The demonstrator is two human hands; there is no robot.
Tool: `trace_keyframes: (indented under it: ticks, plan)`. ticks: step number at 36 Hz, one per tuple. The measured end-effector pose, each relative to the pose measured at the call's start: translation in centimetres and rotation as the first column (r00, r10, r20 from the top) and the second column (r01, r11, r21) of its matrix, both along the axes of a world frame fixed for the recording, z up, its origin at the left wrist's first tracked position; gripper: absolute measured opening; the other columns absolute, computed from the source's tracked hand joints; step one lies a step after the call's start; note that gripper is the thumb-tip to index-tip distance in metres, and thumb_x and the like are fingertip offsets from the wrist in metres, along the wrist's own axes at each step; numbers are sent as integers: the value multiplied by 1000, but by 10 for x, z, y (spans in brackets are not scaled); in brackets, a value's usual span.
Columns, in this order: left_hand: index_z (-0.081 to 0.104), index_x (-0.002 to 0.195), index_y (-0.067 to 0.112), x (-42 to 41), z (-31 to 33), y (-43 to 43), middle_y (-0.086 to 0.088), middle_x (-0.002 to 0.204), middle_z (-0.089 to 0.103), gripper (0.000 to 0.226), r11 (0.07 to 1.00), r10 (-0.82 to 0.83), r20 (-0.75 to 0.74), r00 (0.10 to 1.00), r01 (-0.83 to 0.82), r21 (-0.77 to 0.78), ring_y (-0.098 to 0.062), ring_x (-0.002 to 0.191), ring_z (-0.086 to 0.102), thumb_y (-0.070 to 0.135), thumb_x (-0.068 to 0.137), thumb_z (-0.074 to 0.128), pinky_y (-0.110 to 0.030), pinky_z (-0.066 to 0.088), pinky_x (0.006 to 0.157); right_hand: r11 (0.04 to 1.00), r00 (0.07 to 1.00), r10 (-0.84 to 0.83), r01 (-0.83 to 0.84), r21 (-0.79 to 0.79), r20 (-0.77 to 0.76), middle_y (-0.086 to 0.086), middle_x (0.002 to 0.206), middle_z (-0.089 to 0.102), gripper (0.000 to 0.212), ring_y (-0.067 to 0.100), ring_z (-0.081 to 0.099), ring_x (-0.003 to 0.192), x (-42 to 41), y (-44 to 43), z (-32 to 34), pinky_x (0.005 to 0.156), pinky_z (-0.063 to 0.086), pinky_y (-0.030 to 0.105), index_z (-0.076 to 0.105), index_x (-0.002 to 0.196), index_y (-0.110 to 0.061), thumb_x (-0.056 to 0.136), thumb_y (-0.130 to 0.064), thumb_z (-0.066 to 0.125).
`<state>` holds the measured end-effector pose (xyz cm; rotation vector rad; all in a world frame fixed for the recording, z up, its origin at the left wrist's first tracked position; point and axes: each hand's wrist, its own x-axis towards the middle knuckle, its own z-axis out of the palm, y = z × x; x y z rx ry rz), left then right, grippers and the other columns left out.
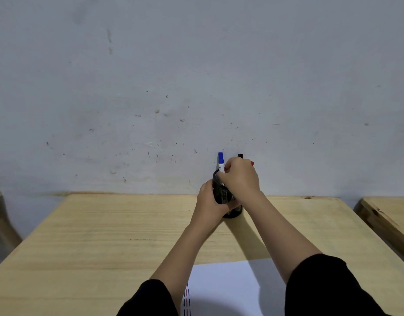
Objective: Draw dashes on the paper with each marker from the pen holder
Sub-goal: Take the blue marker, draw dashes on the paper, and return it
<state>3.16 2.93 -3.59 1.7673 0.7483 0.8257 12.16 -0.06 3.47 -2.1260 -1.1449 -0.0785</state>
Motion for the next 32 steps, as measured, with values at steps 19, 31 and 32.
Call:
trace_keyframes:
  ticks: [19,31,32]
  plan:
    - [54,107,20,0,6,-14,5,101,47,57,987,142,-78,987,-135,83,-13,93,58,42,61,80,-32,54,81,874,912,289,-127,468,-292,-6,72,62,12,-3,58,63,-6,-33,23,63,45,4,61,80,-16,77,-7,69]
    - [50,103,15,-26,42,-42,-1,106,43,29,978,170,-111,979,-154,142,-16,95,45,11,80,66,-15,29,65,734,882,419,-189,653,-215,-5,91,65,18,14,62,86,-34,-100,70,71,51,32,62,87,-28,83,-11,65]
    - [50,106,14,-31,48,-46,-3,107,44,30,975,178,-83,980,-165,151,-18,99,48,10,81,65,-15,32,73,735,887,416,-199,648,-200,-2,94,65,19,13,62,85,-37,-107,69,75,53,33,62,88,-29,83,-11,65]
